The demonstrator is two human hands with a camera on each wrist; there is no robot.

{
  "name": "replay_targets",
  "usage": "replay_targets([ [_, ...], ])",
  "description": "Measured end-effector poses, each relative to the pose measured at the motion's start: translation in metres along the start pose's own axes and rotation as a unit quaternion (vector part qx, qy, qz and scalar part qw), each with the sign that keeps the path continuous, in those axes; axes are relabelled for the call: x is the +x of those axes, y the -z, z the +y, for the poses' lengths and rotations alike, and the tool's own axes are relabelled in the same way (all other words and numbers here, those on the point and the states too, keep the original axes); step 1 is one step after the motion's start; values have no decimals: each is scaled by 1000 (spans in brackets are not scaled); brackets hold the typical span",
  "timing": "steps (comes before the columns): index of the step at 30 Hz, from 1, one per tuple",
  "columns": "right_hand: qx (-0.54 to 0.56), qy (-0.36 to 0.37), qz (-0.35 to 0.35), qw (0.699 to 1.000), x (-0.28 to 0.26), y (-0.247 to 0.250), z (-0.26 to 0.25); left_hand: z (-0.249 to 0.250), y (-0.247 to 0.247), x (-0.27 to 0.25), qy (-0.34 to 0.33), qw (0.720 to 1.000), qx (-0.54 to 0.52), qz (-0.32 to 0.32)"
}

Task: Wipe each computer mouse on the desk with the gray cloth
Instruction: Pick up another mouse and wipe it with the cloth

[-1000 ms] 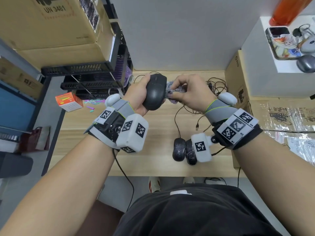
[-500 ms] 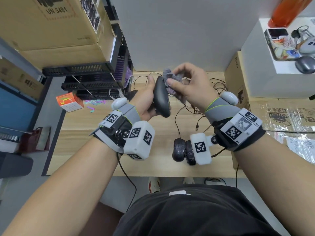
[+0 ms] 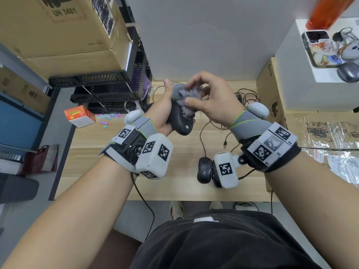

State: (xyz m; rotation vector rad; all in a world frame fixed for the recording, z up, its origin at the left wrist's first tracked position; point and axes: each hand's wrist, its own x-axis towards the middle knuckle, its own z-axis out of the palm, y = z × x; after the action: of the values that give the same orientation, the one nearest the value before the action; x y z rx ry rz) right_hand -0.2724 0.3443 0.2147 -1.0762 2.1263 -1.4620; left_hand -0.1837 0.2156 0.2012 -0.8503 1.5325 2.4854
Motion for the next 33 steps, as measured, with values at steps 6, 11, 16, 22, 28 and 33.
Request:
replay_targets([
  [6, -58, 48, -72, 995, -9, -12, -5, 8, 14, 6, 9, 996, 60, 65],
  [11, 12, 26, -170, 985, -13, -12, -6, 10, 20, 9, -6, 984, 50, 172],
  [16, 15, 0, -67, 998, -5, -6, 4, 10, 11, 7, -13, 991, -25, 128],
  [22, 7, -16, -157, 987, -5, -1, -2, 12, 9, 5, -6, 991, -31, 131],
  [28, 1, 14, -115, 993, -6, -3, -6, 13, 8, 7, -12, 991, -48, 128],
  [33, -54, -46, -95, 993, 10, 10, 7, 11, 4, 2, -6, 991, -37, 129],
])
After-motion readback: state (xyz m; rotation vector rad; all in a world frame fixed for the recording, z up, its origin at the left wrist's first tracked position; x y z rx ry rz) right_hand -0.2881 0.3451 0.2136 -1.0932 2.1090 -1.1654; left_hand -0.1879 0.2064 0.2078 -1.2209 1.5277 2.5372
